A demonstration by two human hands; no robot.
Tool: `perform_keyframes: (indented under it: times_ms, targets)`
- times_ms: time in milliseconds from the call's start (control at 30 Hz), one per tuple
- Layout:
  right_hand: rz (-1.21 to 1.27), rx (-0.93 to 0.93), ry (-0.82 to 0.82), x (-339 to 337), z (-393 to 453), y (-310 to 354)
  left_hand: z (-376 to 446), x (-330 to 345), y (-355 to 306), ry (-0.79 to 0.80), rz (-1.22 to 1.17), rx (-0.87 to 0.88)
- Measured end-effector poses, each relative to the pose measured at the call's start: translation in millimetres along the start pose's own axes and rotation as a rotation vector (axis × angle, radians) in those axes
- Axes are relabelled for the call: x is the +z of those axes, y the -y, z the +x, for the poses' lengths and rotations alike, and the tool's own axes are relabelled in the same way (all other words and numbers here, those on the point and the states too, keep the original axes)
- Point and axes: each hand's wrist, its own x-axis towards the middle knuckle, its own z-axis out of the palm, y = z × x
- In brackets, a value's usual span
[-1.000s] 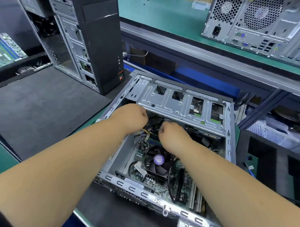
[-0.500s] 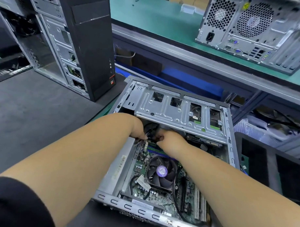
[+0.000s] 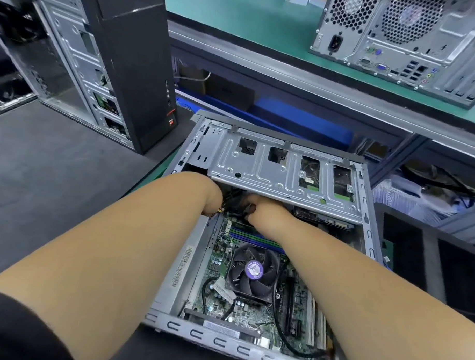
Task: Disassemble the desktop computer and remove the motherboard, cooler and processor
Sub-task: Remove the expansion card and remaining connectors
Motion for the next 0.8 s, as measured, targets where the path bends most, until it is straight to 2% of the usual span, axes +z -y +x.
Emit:
perform_keyframes:
  times_ms: [100,400,800]
  targets:
    - [0.058,-0.036,-0.014,2,3,3,-2,-1,-3,0.029,-0.043,0.009]
    - [-0.004,-0.043,-0.066,12,23,17,12,3,5,-0.030,-0.092,-0.025]
    - [0.022,-0.052,-0.117,18,26,15,15,3,4,-0.026,-0.049,-0.016]
